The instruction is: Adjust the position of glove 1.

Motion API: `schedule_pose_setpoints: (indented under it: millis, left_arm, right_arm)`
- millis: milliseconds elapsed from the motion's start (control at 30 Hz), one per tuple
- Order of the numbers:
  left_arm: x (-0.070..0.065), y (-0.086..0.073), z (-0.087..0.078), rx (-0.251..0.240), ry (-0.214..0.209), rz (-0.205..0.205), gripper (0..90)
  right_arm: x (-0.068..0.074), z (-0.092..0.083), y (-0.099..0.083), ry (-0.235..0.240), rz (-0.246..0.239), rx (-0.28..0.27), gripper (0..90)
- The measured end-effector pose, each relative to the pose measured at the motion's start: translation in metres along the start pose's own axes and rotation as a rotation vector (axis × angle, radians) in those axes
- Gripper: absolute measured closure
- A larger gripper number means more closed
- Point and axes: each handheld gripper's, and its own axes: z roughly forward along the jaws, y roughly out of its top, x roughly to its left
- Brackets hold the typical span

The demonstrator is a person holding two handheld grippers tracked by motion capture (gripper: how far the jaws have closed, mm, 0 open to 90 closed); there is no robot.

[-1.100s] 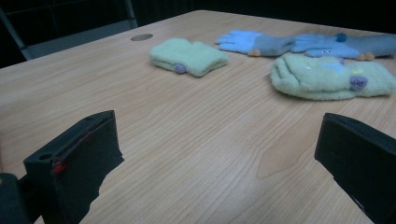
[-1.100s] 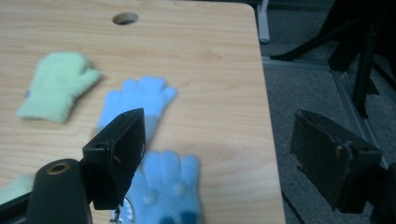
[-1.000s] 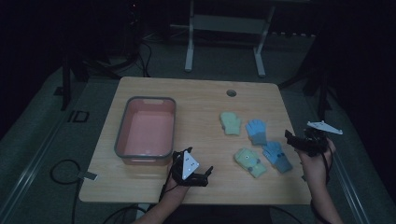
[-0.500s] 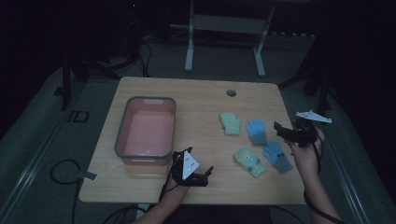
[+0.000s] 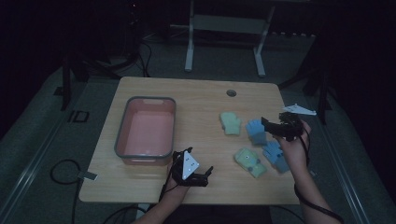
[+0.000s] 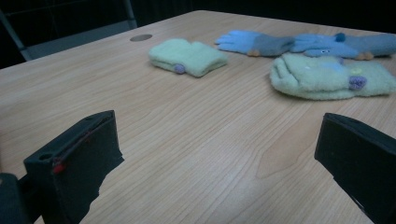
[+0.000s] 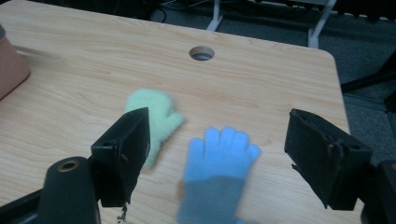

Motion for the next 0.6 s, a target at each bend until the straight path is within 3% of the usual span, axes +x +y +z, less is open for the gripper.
schedule_pose_setpoints:
  millis: [600]
  left_arm:
    - [0.000,0.000,0.000,0.000,-0.002,0.001,0.2]
  right_arm:
    - [0.039,0.033,0.015,0.080,-0.051,0.020,24.1]
